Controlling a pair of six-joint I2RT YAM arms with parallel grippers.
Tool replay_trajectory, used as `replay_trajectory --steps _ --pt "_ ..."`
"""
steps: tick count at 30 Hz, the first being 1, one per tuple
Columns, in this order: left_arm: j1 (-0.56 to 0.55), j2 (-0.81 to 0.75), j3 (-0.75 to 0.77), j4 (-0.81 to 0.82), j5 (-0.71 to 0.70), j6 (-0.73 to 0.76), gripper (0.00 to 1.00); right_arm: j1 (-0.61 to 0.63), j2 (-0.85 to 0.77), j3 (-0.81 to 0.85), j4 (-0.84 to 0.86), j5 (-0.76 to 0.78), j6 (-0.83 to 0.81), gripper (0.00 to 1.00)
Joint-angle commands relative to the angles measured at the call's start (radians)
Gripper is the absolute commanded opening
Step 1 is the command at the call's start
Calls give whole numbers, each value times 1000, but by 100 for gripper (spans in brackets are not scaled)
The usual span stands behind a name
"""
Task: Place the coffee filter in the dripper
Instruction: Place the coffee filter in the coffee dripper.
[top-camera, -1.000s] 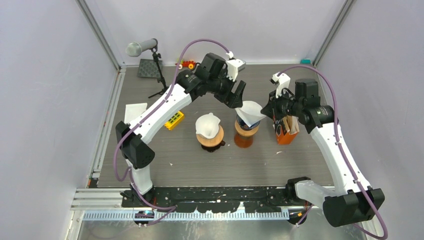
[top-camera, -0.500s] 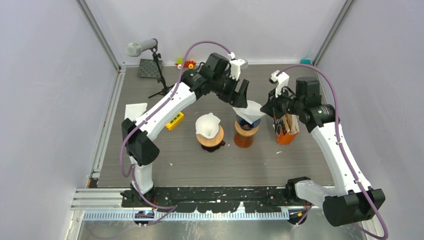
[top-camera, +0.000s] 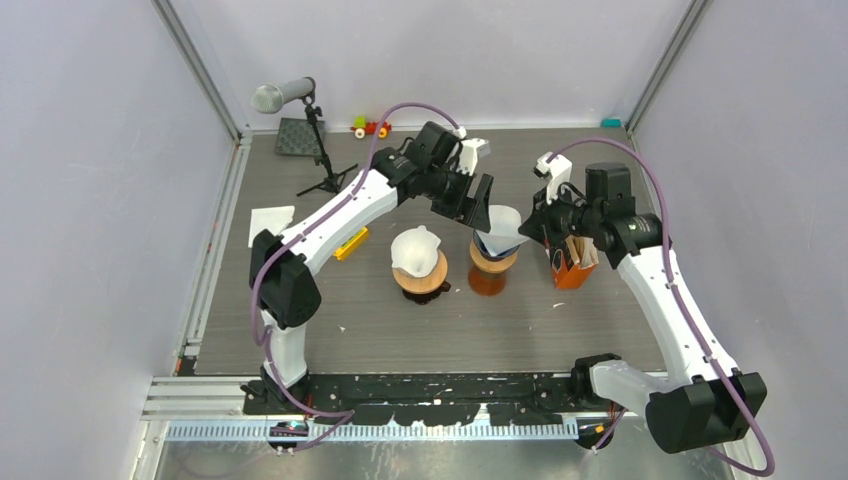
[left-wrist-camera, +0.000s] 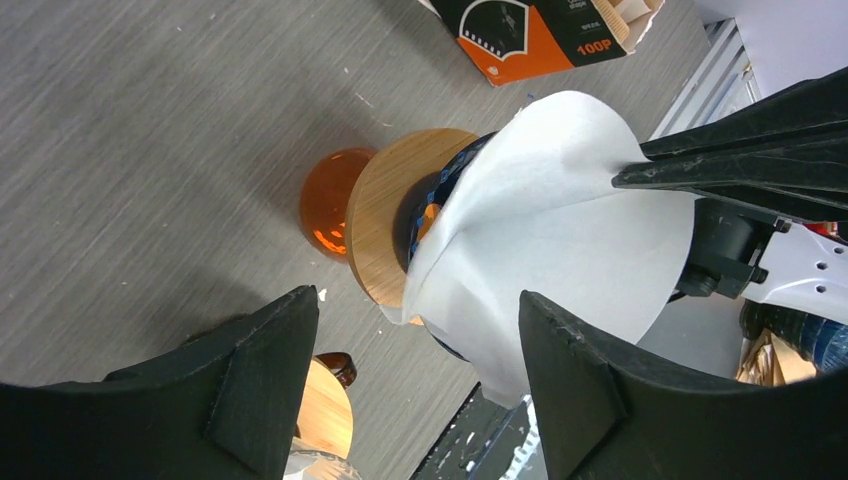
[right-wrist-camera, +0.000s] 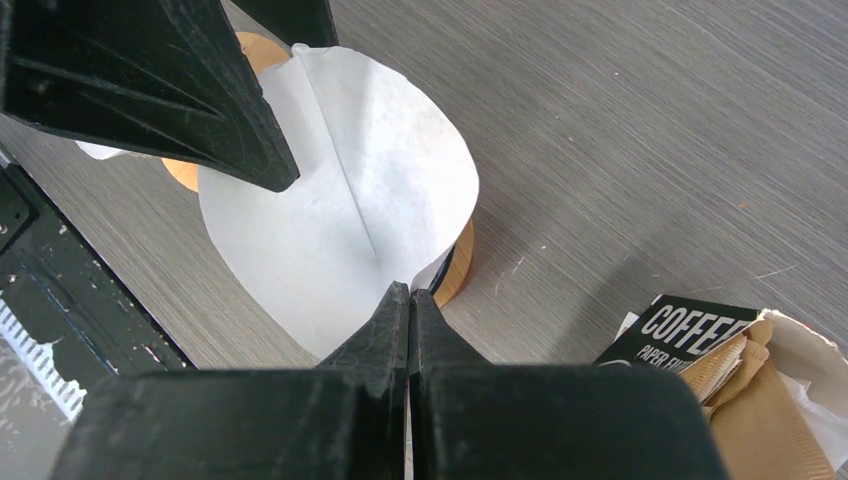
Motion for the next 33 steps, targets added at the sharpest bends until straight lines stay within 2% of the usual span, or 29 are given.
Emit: replay_trajectory --steps 1,9,15,22,33 --pt "4 5 -9 52 58 -36 74 5 -34 -4 47 -17 -7 0" --pt "6 -10 -34 64 99 -63 72 5 -25 6 47 -4 -20 2" --pt "6 -32 -76 91 99 -88 71 5 -10 16 44 -3 -2 12" --pt "6 -49 -111 129 91 -120 67 5 44 68 8 9 114 27" --pt "6 -50 -108 153 74 -145 66 6 126 168 -93 -6 241 41"
